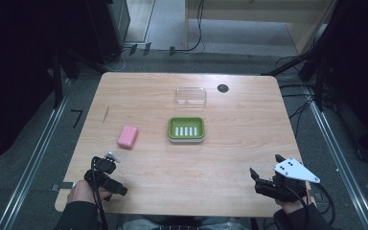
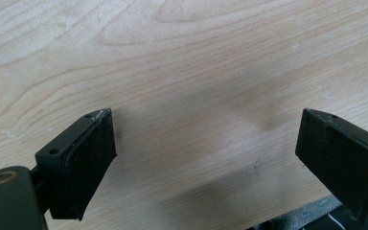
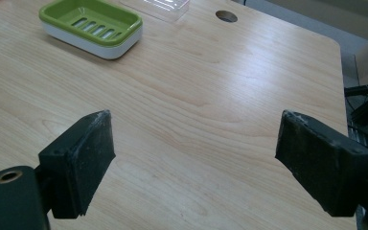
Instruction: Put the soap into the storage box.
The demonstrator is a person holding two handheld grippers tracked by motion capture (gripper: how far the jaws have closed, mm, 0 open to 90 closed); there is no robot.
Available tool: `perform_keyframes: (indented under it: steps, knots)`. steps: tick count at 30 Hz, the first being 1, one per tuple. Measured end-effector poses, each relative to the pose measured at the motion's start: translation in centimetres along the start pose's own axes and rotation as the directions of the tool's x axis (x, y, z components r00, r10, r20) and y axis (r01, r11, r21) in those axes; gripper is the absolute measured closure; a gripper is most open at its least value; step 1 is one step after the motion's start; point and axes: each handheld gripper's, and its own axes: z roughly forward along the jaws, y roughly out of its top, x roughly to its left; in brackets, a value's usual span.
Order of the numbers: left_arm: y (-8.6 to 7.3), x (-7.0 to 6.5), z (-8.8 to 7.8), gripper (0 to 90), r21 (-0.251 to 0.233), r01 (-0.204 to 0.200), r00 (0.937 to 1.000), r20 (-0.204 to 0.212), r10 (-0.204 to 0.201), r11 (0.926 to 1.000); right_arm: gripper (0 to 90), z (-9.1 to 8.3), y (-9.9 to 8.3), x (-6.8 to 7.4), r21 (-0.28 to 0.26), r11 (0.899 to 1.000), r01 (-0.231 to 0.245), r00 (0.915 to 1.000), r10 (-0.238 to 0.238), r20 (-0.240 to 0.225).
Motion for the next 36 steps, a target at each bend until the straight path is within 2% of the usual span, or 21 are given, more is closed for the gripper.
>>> perform_keyframes:
  steps: [9,15,19,25,31,36]
  knots:
    - [0.6,0.1,-0.3,7.1,-0.020,-0.017,0.9999,-0.001,0.017,0.9997,13.5,0.0,0.0,0.0,0.000,1.000,0.004,1.0000,-0.004,0.002]
    - [1.5,1.0,-0.5,6.5,-0.054,0.004,0.9999,-0.010,-0.004,0.9985,13.5,0.0,0.0,0.0,0.003,1.000,0.003,1.0000,-0.003,0.003]
    - [2.0,1.8,-0.4,6.1,-0.057,0.013,0.9999,-0.006,-0.014,0.9983,13.5,0.0,0.0,0.0,0.003,1.000,0.003,1.0000,-0.003,0.002]
    - [2.9,1.8,-0.6,5.9,-0.084,0.005,1.0000,-0.008,-0.005,0.9965,13.5,0.0,0.0,0.0,0.004,1.000,0.004,1.0000,-0.004,0.005]
    - [3.3,2.2,-0.5,5.9,-0.081,0.014,0.9999,0.005,-0.014,0.9966,13.5,0.0,0.0,0.0,0.005,1.000,0.002,1.0000,-0.003,0.005]
    - [4.0,2.5,-0.6,5.9,-0.098,0.022,0.9998,0.003,-0.021,0.9950,13.5,0.0,0.0,0.0,0.005,1.000,0.003,1.0000,-0.003,0.006]
